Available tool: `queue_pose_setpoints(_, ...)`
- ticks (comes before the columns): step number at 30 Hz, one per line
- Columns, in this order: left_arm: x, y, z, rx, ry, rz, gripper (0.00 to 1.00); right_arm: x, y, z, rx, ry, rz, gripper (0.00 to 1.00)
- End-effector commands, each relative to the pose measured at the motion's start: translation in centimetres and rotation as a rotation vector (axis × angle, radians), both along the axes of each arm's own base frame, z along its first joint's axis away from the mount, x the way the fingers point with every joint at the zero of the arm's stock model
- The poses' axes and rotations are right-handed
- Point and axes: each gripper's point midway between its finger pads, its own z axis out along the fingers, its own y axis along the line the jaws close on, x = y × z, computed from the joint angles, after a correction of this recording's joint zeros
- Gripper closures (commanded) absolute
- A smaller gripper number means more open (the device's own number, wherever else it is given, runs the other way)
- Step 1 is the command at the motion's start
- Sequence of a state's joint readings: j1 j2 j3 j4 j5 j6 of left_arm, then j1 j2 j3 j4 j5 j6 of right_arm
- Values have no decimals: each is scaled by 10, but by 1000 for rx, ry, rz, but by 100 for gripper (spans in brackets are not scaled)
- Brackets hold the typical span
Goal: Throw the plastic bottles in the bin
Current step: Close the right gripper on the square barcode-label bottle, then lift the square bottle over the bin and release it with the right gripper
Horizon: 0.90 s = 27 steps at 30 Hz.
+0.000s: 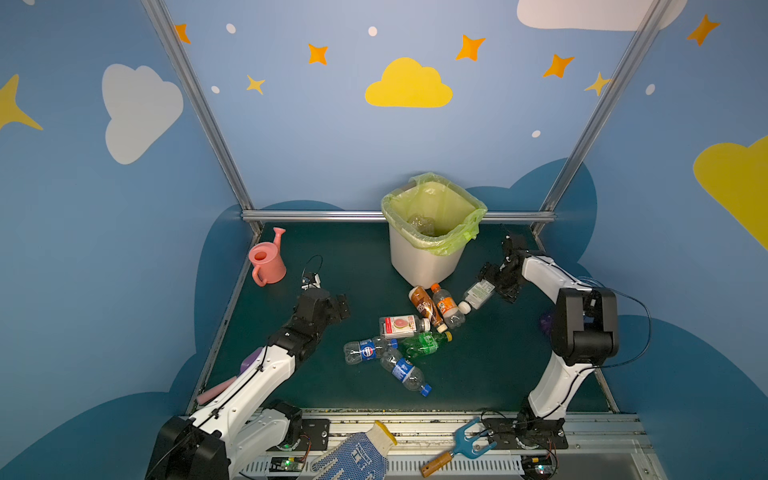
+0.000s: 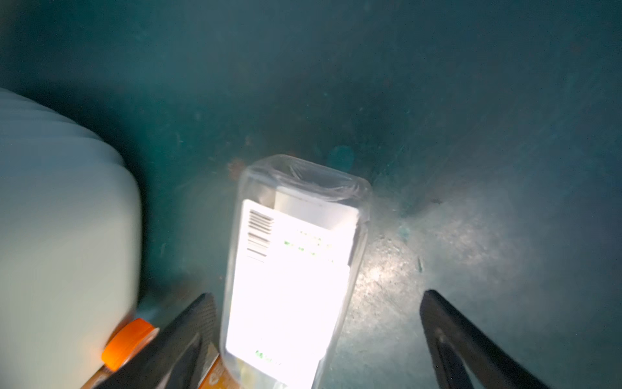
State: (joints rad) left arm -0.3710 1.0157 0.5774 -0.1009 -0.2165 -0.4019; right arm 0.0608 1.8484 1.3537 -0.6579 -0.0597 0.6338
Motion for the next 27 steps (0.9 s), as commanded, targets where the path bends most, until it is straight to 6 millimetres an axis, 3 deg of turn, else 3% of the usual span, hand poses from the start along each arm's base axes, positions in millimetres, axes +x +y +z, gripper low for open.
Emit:
queue_pose_setpoints(1, 1, 0, -1, -15, -3, 6, 0, -1, 0, 8, -13, 3, -13, 5)
queue_pose_setpoints(8, 1, 1, -4, -13, 3, 9, 0, 1, 9, -19, 11, 70, -16, 4)
queue_pose_setpoints(16, 0, 2, -6, -16, 11, 10, 0, 6, 19, -34, -6, 129, 54, 4)
queue_pose_setpoints(21, -1, 2, -8, -18, 14, 10, 0, 1, 17, -44, -12, 163, 92, 15)
queue_pose_setpoints(24, 0, 3, -8, -17, 12, 13, 0, 1, 15, -47, -8, 171, 117, 17)
queue_pose_setpoints(27, 0, 3, -9, -16, 15, 14, 0, 0, 16, -52, 15, 191, 131, 28)
